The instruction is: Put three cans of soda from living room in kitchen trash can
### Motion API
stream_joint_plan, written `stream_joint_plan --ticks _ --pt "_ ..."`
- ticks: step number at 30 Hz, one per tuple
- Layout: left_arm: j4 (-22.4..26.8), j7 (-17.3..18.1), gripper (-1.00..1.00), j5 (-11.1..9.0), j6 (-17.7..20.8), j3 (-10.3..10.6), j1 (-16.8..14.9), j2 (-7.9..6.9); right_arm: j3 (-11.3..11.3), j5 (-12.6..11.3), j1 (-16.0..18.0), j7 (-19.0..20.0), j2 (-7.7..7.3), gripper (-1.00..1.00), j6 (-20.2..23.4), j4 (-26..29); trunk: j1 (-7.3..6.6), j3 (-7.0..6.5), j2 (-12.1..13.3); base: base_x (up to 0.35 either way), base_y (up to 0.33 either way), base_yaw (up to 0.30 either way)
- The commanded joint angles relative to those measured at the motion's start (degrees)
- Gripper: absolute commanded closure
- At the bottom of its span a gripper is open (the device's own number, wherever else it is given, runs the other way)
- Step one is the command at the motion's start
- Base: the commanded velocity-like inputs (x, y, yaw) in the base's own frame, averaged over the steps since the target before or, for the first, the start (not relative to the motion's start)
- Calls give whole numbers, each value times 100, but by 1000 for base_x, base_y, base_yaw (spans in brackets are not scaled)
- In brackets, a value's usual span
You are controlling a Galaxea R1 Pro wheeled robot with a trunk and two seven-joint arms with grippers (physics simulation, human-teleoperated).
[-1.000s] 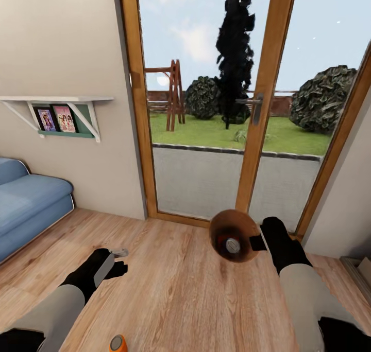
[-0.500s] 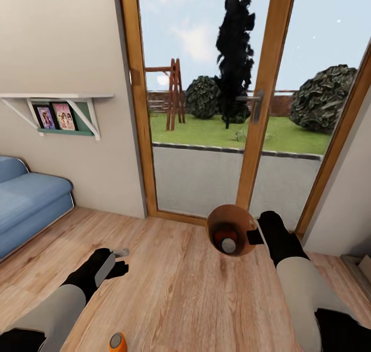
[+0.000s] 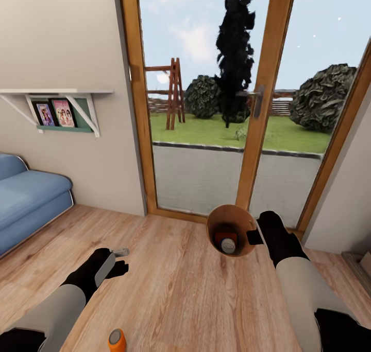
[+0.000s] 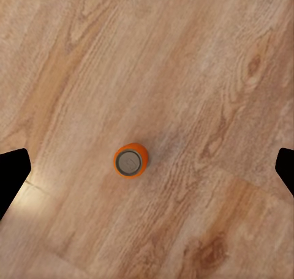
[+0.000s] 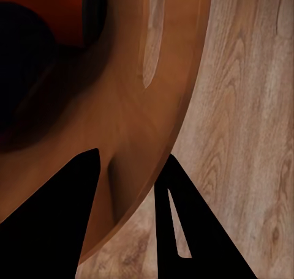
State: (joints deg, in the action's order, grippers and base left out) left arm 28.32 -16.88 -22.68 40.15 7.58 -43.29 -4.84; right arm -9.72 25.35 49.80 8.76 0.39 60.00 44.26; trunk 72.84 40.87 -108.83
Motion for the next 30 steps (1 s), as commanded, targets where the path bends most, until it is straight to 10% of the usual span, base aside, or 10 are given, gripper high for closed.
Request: stream_joint_plan --ticks 1,30 --pt "-1 0 -100 1 -2 0 -1 0 1 -74 4 12 1 100 0 5 22 17 -42 0 0 0" --pt "-2 2 -100 -137 -56 -18 -4 -70 -9 -65 4 12 -4 100 0 5 659 538 -1205 0 0 0"
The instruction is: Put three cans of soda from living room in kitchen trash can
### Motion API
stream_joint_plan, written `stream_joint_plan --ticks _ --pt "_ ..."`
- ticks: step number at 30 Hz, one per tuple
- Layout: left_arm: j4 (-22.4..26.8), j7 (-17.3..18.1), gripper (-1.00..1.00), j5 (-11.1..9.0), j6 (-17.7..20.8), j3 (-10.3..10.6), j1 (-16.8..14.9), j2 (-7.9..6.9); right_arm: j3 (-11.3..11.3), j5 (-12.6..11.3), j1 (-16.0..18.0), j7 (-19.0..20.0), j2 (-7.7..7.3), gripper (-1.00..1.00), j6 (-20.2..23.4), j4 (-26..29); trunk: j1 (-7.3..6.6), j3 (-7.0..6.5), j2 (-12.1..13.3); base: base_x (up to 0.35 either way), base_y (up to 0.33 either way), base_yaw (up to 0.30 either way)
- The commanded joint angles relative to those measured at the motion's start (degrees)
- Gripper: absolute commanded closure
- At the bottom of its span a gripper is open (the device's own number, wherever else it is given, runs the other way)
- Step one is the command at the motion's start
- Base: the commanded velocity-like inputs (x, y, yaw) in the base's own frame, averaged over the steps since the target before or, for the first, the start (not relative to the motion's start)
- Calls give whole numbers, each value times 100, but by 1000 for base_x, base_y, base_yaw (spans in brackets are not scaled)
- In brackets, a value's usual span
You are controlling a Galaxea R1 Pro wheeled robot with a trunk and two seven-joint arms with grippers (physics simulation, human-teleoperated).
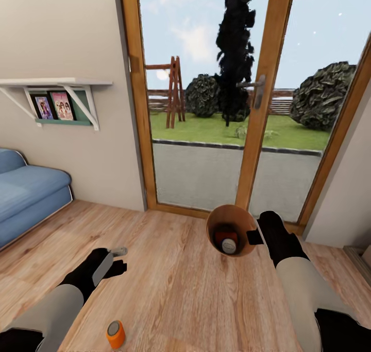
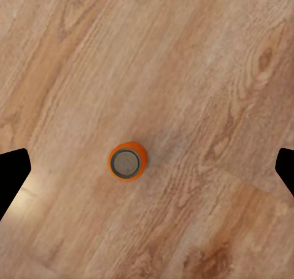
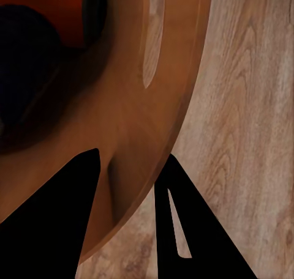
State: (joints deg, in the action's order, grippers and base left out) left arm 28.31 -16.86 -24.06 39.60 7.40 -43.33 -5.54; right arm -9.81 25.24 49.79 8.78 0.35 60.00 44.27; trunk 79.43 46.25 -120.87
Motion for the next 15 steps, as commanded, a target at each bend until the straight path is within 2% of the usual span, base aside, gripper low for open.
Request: stream_joint_plan --ticks 1,15 --pt "-1 0 -100 0 -2 0 0 0 0 -54 5 10 0 100 0 4 22 17 -42 0 0 0" --pt "2 5 -100 -84 -12 -1 0 -34 1 -54 -4 10 6 100 0 3 330 269 -604 0 0 0"
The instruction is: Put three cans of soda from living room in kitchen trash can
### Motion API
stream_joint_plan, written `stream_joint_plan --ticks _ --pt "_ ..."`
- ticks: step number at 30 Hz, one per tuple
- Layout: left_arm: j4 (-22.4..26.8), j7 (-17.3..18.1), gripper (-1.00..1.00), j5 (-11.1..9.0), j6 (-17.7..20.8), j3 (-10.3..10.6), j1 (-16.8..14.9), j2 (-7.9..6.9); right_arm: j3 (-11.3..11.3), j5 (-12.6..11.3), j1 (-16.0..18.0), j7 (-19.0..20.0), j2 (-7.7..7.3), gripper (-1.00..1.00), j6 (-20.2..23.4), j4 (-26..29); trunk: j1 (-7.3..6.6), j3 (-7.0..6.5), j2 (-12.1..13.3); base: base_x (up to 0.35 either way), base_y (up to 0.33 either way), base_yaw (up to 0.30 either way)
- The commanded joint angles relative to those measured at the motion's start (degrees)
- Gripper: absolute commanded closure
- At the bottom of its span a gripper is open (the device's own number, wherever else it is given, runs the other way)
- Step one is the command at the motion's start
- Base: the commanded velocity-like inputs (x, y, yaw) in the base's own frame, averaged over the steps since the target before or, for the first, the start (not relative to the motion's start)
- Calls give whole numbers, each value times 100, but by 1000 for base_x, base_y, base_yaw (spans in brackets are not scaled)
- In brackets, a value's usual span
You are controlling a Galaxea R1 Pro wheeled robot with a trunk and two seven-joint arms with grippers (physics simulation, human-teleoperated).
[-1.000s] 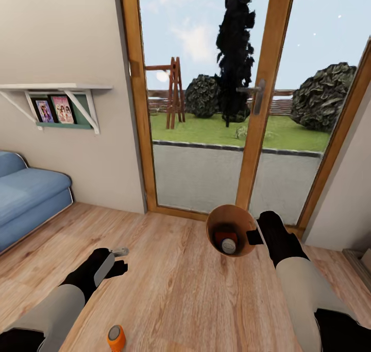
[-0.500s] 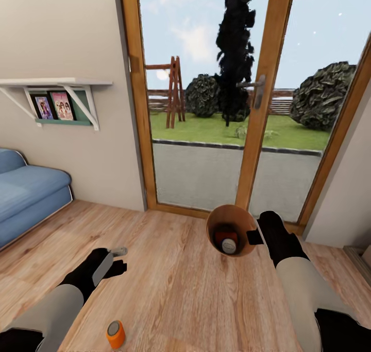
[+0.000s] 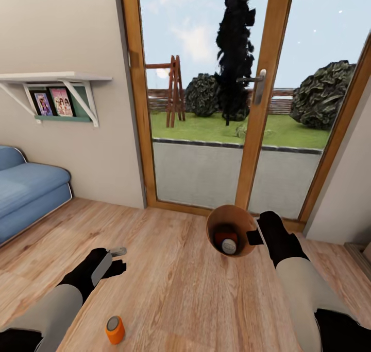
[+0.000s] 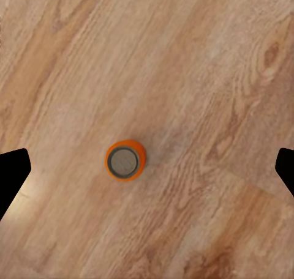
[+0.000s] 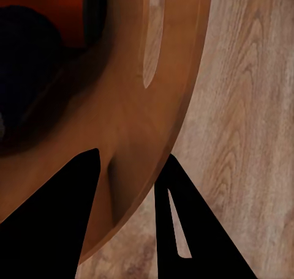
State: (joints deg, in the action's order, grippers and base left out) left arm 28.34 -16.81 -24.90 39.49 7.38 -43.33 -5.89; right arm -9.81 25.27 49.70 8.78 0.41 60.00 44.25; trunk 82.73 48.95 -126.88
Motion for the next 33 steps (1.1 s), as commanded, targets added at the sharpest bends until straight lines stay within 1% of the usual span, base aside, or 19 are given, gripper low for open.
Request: stream_joint_plan --ticks 1,3,5,7,10,11,18,33 --pt "0 1 -100 -1 -1 -2 0 -9 1 -57 4 10 1 100 0 5 22 17 -42 0 0 0" --pt "3 2 -100 -2 -2 -103 0 -53 5 -57 4 10 2 100 0 5 66 53 -123 0 0 0" --pt "4 2 -100 2 -2 -255 0 -82 5 -57 4 10 3 100 0 5 110 89 -203 0 0 0" --pt "16 2 -100 8 -7 -579 0 -125 0 -57 4 10 -2 100 0 5 154 125 -283 0 0 0" --pt "22 2 -100 10 -9 -664 0 -161 -2 -57 4 10 -4 100 0 5 220 179 -403 0 0 0" --pt "19 2 -100 11 -10 -700 0 -203 -3 -57 4 10 -4 100 0 5 242 197 -443 0 0 0" --pt "21 2 -100 11 -11 -756 0 -286 2 -57 4 10 -4 100 0 5 395 322 -724 0 0 0" --pt "2 2 -100 12 -35 -769 0 -290 -4 -57 4 10 -5 100 0 5 725 592 -1326 0 0 0"
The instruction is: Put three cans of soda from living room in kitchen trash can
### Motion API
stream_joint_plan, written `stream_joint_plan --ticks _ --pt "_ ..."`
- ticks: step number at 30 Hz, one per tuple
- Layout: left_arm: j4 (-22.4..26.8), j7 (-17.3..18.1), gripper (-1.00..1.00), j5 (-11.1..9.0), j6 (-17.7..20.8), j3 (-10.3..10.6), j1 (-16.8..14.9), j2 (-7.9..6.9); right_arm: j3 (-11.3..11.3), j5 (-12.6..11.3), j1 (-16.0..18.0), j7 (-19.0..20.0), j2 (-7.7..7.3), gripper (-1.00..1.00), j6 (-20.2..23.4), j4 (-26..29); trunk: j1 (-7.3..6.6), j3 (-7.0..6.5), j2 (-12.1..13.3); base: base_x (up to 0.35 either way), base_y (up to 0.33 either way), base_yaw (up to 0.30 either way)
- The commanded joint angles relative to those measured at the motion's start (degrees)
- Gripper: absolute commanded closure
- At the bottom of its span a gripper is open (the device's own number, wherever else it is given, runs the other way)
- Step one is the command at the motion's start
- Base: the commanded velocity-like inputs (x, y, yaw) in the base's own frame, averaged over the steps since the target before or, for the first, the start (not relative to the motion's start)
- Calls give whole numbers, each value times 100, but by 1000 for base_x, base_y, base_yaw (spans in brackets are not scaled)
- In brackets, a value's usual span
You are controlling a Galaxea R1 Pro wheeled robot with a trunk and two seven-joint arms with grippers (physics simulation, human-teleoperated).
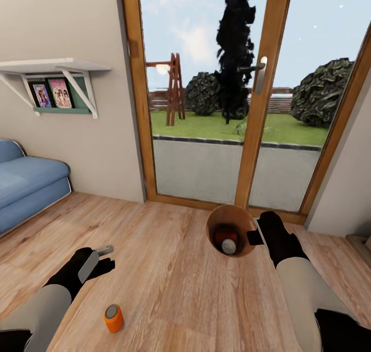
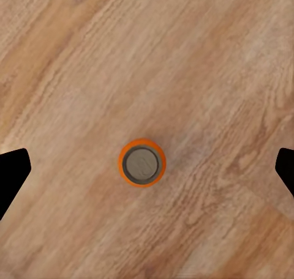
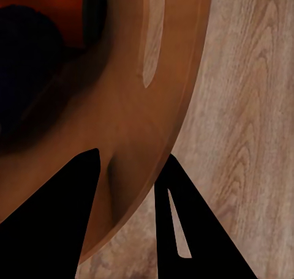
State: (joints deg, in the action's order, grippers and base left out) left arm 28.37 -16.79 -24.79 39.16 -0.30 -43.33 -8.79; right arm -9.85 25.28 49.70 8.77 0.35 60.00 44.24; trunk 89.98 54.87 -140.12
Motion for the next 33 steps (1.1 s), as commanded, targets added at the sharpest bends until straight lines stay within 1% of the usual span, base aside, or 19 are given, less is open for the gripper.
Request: stream_joint_plan --ticks 1,8,33 --pt "-3 0 -100 2 -20 -2 0 0 1 -58 4 10 1 100 0 6 22 17 -42 0 0 0" --pt "-6 0 -100 9 -54 -4 0 0 7 -58 4 10 9 100 0 6 170 144 -313 0 0 0" --pt "-7 -1 -100 29 -66 -5 5 13 28 -58 -10 10 9 100 0 6 235 698 -346 0 0 0"
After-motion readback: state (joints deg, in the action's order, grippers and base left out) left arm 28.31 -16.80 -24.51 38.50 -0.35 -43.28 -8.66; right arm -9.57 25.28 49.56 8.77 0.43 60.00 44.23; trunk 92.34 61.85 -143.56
